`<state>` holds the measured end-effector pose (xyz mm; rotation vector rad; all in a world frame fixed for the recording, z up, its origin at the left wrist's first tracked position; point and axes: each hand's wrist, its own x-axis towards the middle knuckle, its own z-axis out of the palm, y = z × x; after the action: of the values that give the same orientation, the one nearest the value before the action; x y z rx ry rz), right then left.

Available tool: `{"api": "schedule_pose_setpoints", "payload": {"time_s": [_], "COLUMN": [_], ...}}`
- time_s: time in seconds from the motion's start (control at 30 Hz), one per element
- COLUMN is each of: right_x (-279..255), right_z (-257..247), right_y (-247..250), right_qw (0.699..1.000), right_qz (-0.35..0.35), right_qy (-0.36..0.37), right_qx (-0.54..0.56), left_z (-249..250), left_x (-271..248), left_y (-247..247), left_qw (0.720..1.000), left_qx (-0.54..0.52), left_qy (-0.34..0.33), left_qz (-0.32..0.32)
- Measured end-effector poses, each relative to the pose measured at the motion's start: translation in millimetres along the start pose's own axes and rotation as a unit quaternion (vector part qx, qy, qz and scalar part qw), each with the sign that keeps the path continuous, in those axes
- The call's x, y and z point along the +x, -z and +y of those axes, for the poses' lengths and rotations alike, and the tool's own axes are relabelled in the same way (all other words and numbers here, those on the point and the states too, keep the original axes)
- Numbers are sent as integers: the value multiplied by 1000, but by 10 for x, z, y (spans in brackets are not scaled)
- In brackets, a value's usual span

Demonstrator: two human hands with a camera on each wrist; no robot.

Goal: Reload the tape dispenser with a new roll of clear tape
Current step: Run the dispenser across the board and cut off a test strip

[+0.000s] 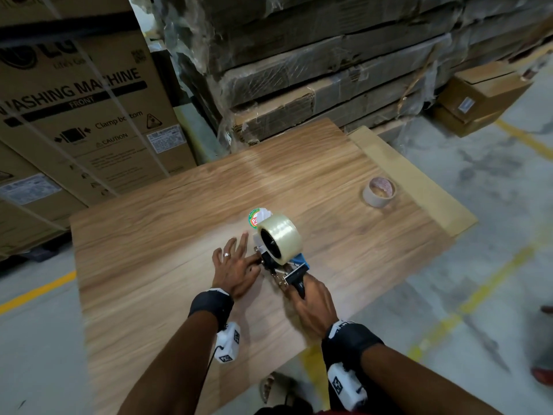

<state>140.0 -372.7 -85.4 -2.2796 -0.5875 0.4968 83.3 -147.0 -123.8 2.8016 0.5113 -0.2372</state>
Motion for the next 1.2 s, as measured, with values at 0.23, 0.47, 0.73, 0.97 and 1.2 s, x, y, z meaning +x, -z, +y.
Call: {"api": "schedule_pose_setpoints", "payload": {"time_s": [0.23, 0.47, 0.73, 0.97, 1.2], "right_x": [98, 165, -40, -209, -381], "right_z": [13, 85, 143, 234, 241], "right_y": [8, -91, -28, 27, 126], "right_qw": [994, 988, 986, 984, 984], "right_qz": [-65, -86, -91, -108, -124], "right_qy": [-57, -105, -99, -101, -104], "right_qx": [-72, -74, -99, -97, -76], "left_z": [-36, 16, 54, 105, 267], "left_x": [-18, -42, -37, -43, -69], "left_y": [-6, 43, 119, 126, 47], "left_qw": [1000, 1000, 999, 998, 993], "left_qx": [10, 1, 3, 20, 22], "left_qy": [7, 11, 24, 38, 74], "left_qz": [-16, -21, -32, -45, -84]}}
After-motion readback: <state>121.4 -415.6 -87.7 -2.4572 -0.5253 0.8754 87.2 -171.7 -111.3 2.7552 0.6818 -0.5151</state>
